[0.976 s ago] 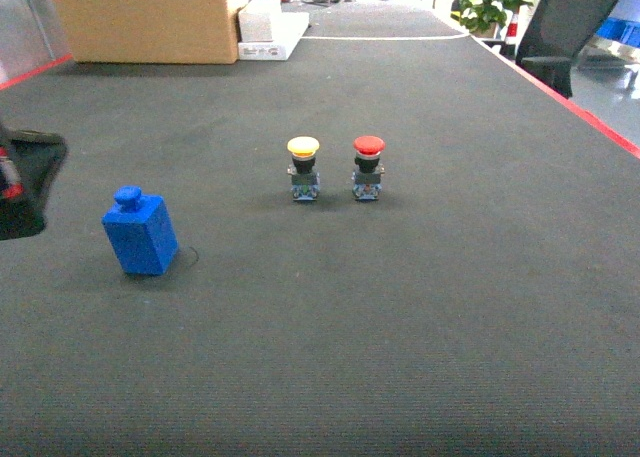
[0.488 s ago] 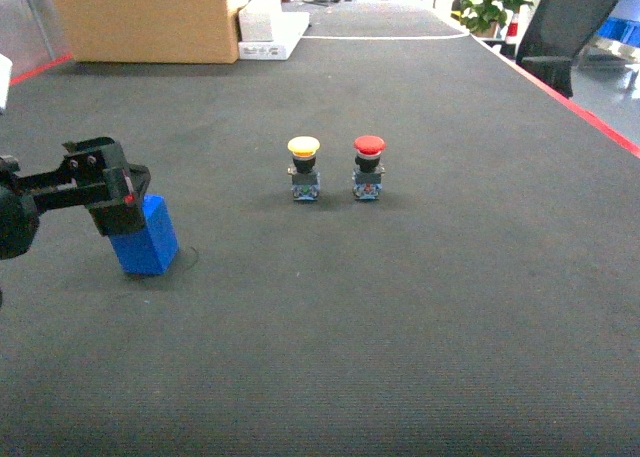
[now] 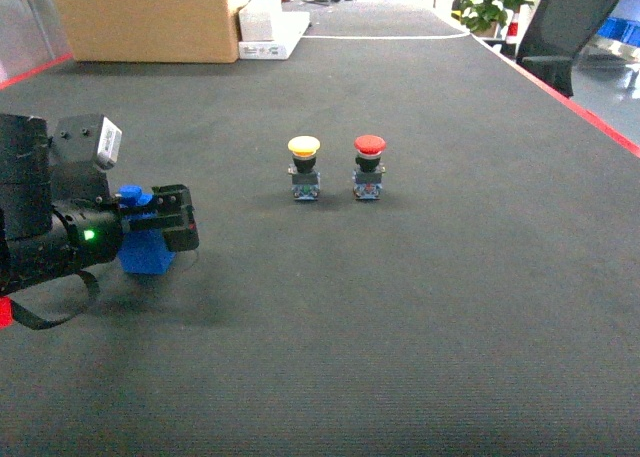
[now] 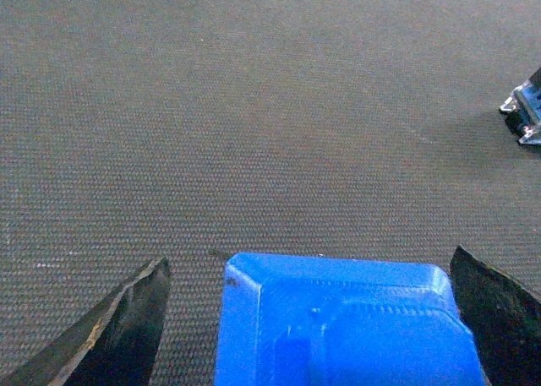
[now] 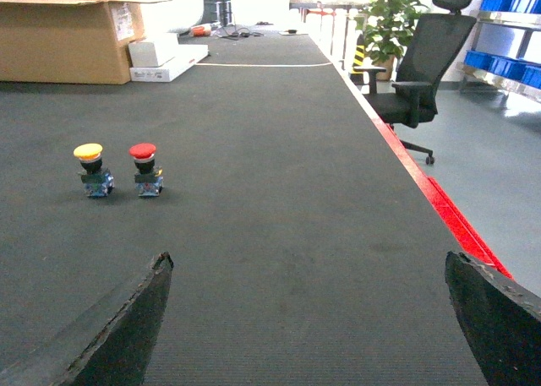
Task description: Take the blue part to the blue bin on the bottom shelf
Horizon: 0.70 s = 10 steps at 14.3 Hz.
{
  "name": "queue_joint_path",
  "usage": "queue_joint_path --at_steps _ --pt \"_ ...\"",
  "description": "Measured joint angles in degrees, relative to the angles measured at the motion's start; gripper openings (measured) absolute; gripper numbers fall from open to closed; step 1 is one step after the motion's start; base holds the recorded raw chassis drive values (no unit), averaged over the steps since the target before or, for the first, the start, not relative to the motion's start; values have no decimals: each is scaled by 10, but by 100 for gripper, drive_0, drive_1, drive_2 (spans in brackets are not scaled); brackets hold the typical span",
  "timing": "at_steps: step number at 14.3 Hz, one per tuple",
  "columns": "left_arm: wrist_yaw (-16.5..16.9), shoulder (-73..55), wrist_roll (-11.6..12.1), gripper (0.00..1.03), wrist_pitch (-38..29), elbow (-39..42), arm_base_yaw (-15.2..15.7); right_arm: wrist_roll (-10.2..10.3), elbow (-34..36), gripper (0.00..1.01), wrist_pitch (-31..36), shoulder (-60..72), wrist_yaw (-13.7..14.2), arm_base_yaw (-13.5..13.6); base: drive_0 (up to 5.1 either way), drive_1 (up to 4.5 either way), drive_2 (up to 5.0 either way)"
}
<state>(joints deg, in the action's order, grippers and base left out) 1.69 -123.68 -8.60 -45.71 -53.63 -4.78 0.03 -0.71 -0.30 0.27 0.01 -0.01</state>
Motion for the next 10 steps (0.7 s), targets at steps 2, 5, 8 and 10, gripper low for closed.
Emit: queue_joint_path --at_steps 2,5,8,10 --pt "-7 -17 -1 98 16 -20 0 0 0 98 0 0 0 0 0 0 0" --pt "-5 -26 -4 74 28 -31 0 0 0 98 0 0 0 0 0 0 0" --pt "0 -26 0 47 23 -32 0 0 0 98 0 0 0 0 0 0 0" --pt "1 -26 0 46 10 -29 0 0 0 98 0 0 0 0 0 0 0"
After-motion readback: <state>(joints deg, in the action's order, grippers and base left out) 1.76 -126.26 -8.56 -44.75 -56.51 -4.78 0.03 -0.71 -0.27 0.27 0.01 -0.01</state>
